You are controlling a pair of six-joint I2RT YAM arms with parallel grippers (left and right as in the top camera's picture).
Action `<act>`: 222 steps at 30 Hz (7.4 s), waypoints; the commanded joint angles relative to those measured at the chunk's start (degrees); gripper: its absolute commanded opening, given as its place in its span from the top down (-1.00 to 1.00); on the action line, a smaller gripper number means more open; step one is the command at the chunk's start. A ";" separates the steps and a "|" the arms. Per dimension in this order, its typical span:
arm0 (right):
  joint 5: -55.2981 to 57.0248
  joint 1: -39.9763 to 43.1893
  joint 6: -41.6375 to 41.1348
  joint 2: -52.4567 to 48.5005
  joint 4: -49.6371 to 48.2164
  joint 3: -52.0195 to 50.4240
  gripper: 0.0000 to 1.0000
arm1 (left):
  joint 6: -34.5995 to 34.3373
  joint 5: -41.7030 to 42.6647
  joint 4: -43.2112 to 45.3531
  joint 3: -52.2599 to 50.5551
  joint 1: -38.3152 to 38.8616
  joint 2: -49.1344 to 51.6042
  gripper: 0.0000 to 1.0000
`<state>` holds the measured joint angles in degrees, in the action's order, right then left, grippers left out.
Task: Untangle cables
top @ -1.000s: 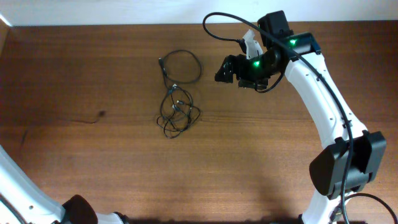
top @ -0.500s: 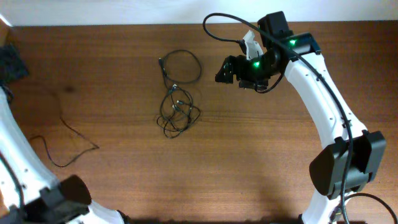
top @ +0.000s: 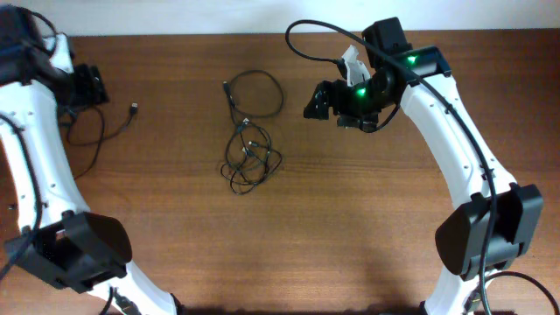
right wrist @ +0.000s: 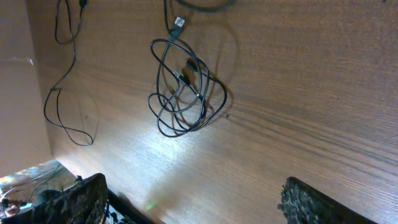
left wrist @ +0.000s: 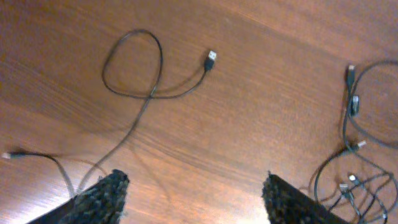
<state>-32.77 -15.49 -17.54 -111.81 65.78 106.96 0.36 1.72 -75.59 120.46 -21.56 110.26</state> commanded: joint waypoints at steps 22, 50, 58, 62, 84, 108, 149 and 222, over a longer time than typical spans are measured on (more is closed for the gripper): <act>1.18 -0.24 3.78 -0.22 0.92 0.07 -0.81 | -26.03 -13.18 13.66 -39.30 -17.66 -3.87 -0.40; 1.57 -0.26 3.78 -0.22 2.45 0.07 -0.82 | -20.02 -35.74 26.43 -17.62 -28.11 -29.68 1.00; 1.60 -0.24 3.78 -0.22 2.40 0.07 -0.82 | -26.93 -25.20 16.76 -17.81 -28.11 -18.93 1.00; 2.01 -0.24 3.78 -0.22 2.36 0.07 -0.82 | -26.88 -25.33 17.00 -18.21 -28.13 -13.33 0.68; 3.08 7.61 6.69 0.85 2.23 3.34 -0.89 | -8.35 3.45 18.10 -18.38 -5.57 -26.58 -0.73; 8.04 19.12 11.80 1.27 13.35 7.58 -0.94 | 5.79 6.86 23.26 -21.00 35.67 13.86 -0.06; -7.76 2.08 3.52 0.74 0.37 7.58 -0.95 | -10.60 1.57 22.05 -8.87 33.48 -29.40 1.00; -28.98 -8.98 -22.97 -17.05 -16.11 7.58 -0.36 | -20.09 3.19 28.00 -8.98 31.15 -23.10 1.00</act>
<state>-53.91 -24.36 -39.70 -125.21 49.65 114.02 -23.05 4.32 -48.23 110.65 9.78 86.89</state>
